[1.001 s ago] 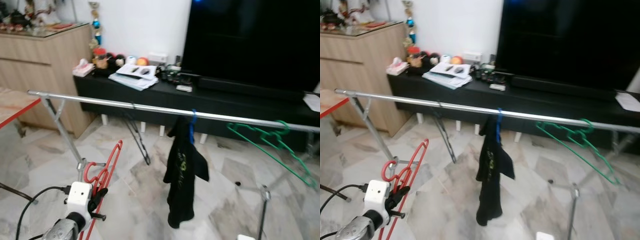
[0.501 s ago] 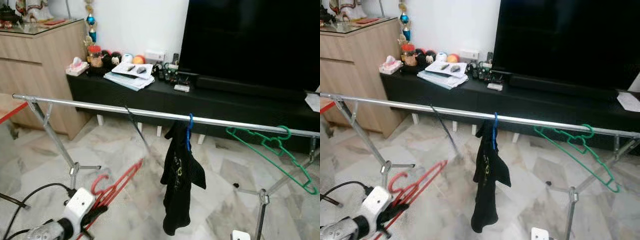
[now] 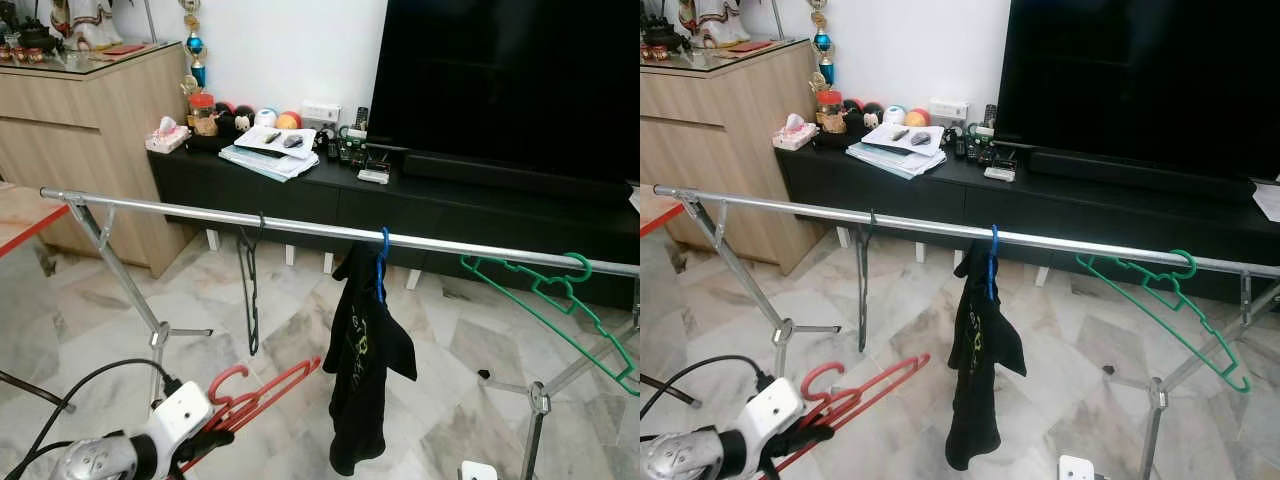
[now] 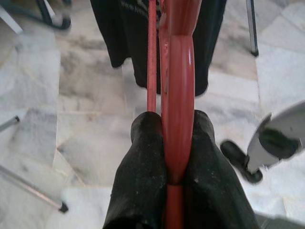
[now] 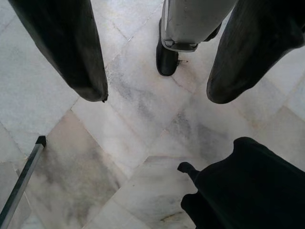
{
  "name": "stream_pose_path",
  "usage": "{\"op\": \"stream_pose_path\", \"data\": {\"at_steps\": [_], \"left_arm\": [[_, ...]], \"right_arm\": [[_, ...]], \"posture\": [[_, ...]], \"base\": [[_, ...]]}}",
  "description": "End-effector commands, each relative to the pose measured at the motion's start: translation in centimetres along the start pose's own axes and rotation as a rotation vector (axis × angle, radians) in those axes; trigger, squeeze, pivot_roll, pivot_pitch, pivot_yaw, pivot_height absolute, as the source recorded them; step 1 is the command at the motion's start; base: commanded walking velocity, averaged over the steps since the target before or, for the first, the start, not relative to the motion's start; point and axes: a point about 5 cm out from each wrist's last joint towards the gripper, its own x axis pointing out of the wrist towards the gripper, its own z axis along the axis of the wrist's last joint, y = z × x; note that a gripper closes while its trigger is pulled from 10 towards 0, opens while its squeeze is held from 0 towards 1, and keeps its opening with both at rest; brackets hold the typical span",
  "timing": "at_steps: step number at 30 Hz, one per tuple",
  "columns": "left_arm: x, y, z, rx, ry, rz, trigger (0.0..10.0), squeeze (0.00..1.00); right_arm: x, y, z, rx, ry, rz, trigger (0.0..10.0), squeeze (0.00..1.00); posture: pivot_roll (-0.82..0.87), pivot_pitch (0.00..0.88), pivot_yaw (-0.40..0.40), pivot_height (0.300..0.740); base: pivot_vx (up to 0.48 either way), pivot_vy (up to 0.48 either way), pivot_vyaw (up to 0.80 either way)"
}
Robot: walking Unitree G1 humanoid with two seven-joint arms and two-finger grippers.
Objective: Hang hanger
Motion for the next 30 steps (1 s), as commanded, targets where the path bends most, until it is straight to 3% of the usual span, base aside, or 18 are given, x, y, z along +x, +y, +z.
{"op": "stream_pose_path", "data": {"at_steps": [1,3,4,7,8,9,10,11,12,13,14,16,18,20,21,22,30], "left_arm": [[1.0,0.4,-0.6,-0.022,0.003,0.084,10.0,0.0],[1.1,0.6,-1.3,-0.046,0.009,0.126,10.0,0.0],[1.2,0.6,-3.1,-0.099,0.057,0.167,10.0,0.0],[1.3,-0.1,-5.7,-0.147,0.143,0.169,10.0,0.0],[1.2,-0.9,-8.0,-0.184,0.235,0.159,10.0,0.0],[1.2,-0.9,-8.0,-0.184,0.235,0.159,10.0,0.0],[1.1,-1.2,-9.1,-0.197,0.282,0.166,10.0,0.0],[1.0,-1.7,-11.0,-0.263,0.347,0.207,10.0,0.0],[1.0,-1.7,-11.0,-0.263,0.347,0.207,10.0,0.0],[1.0,-1.9,-12.4,-0.313,0.389,0.276,10.0,0.0],[1.0,-1.9,-12.4,-0.313,0.389,0.276,10.0,0.0],[0.9,-2.0,-13.6,-0.369,0.427,0.38,10.0,0.0],[0.4,-1.9,-15.0,-0.515,0.454,0.569,10.0,0.0],[0.2,-2.1,-15.7,-0.618,0.465,0.659,10.0,0.0],[0.2,-2.1,-15.7,-0.618,0.465,0.659,10.0,0.0],[0.2,-2.6,-16.0,-0.673,0.472,0.68,10.0,0.0],[1.3,-2.9,-15.5,-0.677,0.444,0.653,10.0,0.0]], "right_arm": [[0.0,0.0,0.0,-0.011,0.006,0.003,10.0,0.0],[0.0,0.0,0.0,-0.01,0.006,0.003,10.0,0.0],[0.0,0.1,0.0,-0.006,0.007,0.001,10.0,0.0],[0.0,0.1,0.0,-0.005,0.007,0.0,10.0,0.0],[0.0,0.1,-0.1,0.001,0.008,-0.002,10.0,0.0],[0.0,0.1,-0.1,0.001,0.008,-0.002,10.0,0.0],[0.0,0.1,-0.1,0.005,0.007,-0.003,10.0,0.0],[0.0,0.1,-0.1,0.011,0.003,-0.002,10.0,0.0],[0.0,0.1,-0.1,0.011,0.003,-0.002,10.0,0.0],[0.0,0.1,-0.1,0.015,0.002,0.009,10.0,0.0],[0.0,0.1,-0.1,0.015,0.002,0.009,10.0,0.0],[0.0,0.2,-0.1,0.014,0.006,0.026,10.0,0.0],[0.0,0.2,-0.2,0.01,0.018,0.028,10.0,0.0],[0.0,0.2,-0.2,0.016,0.025,0.025,10.0,0.0],[0.0,0.2,-0.2,0.016,0.025,0.025,10.0,0.0],[0.0,0.3,-0.3,0.021,0.029,0.028,10.0,0.0],[0.0,0.3,-0.4,0.037,0.028,0.026,10.0,0.0]], "posture": [[0.07,0.0,-0.042,0.74],[0.06,0.0,-0.041,0.74],[0.06,0.0,-0.043,0.74],[0.06,0.0,-0.043,0.74],[0.06,0.0,-0.043,0.74],[0.06,0.0,-0.043,0.74],[0.06,0.0,-0.044,0.74],[0.06,0.0,-0.043,0.74],[0.06,0.0,-0.043,0.74],[0.05,0.0,-0.05,0.74],[0.05,0.0,-0.05,0.74],[0.05,0.0,-0.054,0.74],[0.04,0.0,-0.058,0.74],[0.03,0.0,-0.059,0.74],[0.03,0.0,-0.059,0.74],[0.01,0.0,-0.052,0.74],[0.01,0.0,-0.048,0.74]], "base": [[0.0,0.0,0.0],[0.0,0.0,0.0],[0.0,0.0,0.0],[0.0,0.0,0.0],[0.0,0.0,0.0],[0.0,0.0,0.0],[0.0,0.0,0.0],[0.0,0.0,0.0],[0.0,0.0,0.0],[0.0,0.0,0.0],[0.0,0.0,0.0],[0.0,0.0,0.0],[0.0,0.0,0.0],[0.0,0.0,0.0],[0.0,0.0,0.0],[0.0,0.0,0.0],[0.0,0.0,0.0]]}}
